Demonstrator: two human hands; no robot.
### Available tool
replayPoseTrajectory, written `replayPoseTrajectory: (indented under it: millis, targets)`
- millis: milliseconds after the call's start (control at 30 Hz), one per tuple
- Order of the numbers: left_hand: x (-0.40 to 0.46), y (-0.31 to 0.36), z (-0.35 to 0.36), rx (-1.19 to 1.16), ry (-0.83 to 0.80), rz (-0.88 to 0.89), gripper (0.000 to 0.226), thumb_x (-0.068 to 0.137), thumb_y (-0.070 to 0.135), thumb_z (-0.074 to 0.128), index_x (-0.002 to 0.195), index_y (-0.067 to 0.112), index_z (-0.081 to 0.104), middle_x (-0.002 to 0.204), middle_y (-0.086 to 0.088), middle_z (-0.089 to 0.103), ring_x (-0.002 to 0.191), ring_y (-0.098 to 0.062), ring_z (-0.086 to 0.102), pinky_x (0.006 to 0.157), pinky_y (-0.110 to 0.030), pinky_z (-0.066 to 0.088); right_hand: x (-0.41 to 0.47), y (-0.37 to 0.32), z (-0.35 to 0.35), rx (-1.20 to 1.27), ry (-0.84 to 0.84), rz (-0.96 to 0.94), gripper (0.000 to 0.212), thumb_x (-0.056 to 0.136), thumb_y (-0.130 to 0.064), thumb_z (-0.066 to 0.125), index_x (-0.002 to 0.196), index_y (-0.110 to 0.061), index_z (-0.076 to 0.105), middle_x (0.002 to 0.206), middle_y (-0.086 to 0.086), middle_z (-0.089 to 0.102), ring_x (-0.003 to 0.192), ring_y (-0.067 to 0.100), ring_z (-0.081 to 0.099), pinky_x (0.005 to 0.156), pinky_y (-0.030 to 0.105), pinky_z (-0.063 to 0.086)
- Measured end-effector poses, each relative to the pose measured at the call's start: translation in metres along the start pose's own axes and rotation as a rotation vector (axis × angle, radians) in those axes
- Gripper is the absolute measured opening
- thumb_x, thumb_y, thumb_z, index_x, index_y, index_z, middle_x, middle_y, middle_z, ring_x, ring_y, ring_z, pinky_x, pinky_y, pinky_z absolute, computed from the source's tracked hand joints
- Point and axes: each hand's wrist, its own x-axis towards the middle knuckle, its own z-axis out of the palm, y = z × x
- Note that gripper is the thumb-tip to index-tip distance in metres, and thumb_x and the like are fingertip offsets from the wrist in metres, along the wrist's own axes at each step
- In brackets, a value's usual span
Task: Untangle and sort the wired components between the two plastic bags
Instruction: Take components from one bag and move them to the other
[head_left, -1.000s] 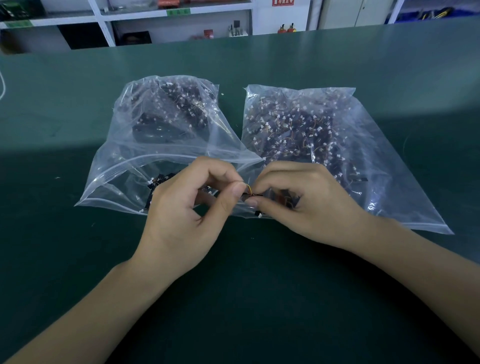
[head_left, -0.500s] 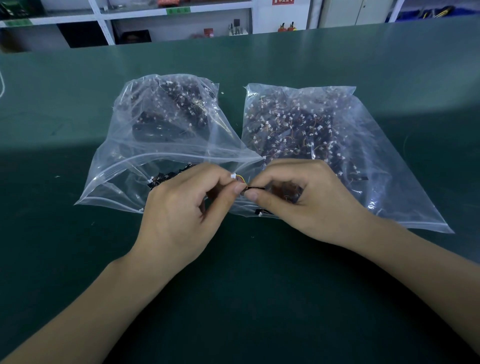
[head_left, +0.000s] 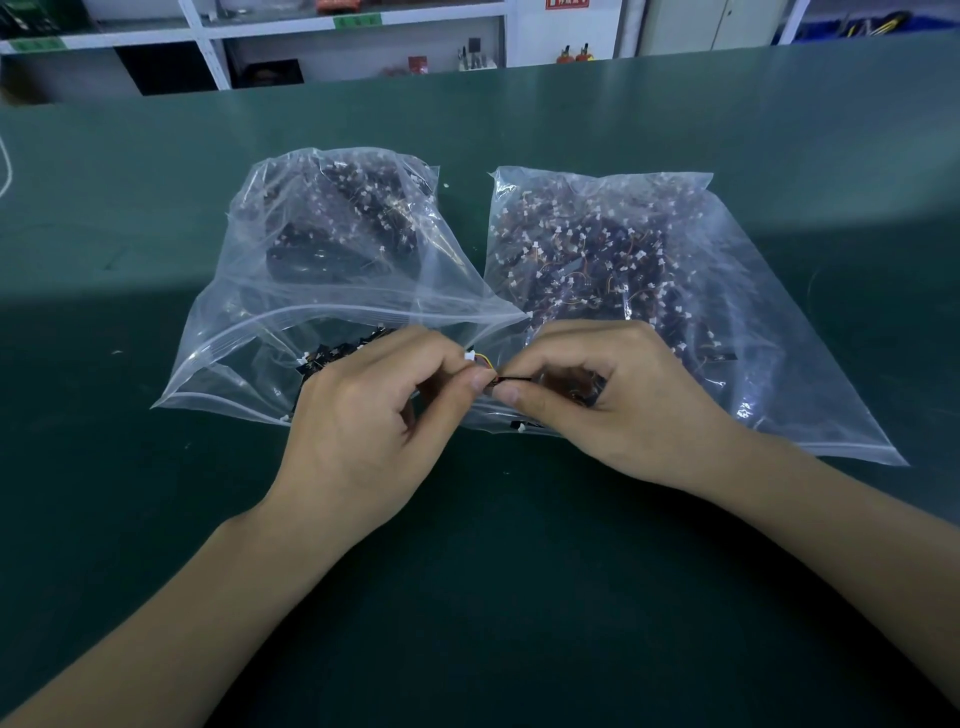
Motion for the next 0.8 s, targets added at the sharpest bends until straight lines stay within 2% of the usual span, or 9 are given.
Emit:
replayPoseTrajectory:
  millis: [333,400,467,567,700,800]
  targets:
    - [0.000,-0.002,0.001,-0.017,0.004,-0.007,0.022,0.106,0.030,0.063,0.090,0.017,0.071,0.082,0.010,0.064,0.070,-0.019,0.062,0.058,-0.042,0.049,-0.001,0.002,0.001,-0.006,0.006,-0.005,0.007,0.097,-0.019,0.078,0.096,-0.012,0.080,0.081,-0.013,0.066,0.069,0.010,0.062,0.065,0.012,0.041]
    - [0.000,-0.002,0.001,-0.009,0.020,-0.021,0.023,0.106,0.030,0.063,0.090,0.015,0.071,0.082,0.010,0.064,0.070,-0.019,0.061,0.058,-0.041,0.048,-0.001,0.003,0.001,-0.092,-0.015,-0.020,0.015,0.094,-0.028,0.082,0.101,-0.015,0.079,0.084,-0.013,0.065,0.066,0.012,0.060,0.061,0.019,0.045]
    - [0.000,-0.001,0.001,-0.025,0.033,-0.051,0.027,0.105,0.029,0.062,0.085,0.013,0.068,0.078,0.008,0.062,0.066,-0.020,0.059,0.058,-0.041,0.046,-0.002,0.005,0.000,-0.206,-0.040,-0.037,0.021,0.090,-0.033,0.084,0.105,-0.020,0.076,0.087,-0.015,0.063,0.065,0.013,0.058,0.060,0.032,0.051]
    - [0.000,0.001,-0.001,-0.040,0.059,-0.052,0.030,0.102,0.021,0.062,0.074,0.011,0.058,0.069,0.007,0.053,0.061,-0.020,0.050,0.055,-0.033,0.040,-0.002,0.007,0.001,-0.270,-0.047,-0.046,0.017,0.085,-0.020,0.080,0.101,-0.023,0.073,0.086,-0.017,0.059,0.066,0.010,0.056,0.059,0.039,0.053]
    - [0.001,0.002,-0.001,-0.015,0.019,-0.003,0.027,0.100,0.020,0.065,0.075,0.011,0.061,0.071,0.010,0.052,0.064,-0.016,0.051,0.058,-0.027,0.040,-0.002,0.009,0.002,-0.276,-0.022,-0.049,0.013,0.091,-0.017,0.074,0.100,-0.026,0.074,0.089,-0.018,0.059,0.070,0.006,0.057,0.063,0.034,0.052]
    - [0.000,-0.002,-0.001,0.020,-0.002,0.030,0.023,0.101,0.027,0.071,0.081,0.015,0.069,0.077,0.013,0.055,0.068,-0.012,0.056,0.059,-0.028,0.043,-0.001,0.011,0.001,-0.285,0.028,-0.039,0.015,0.095,-0.013,0.073,0.101,-0.026,0.075,0.092,-0.021,0.059,0.071,0.001,0.056,0.065,0.024,0.045]
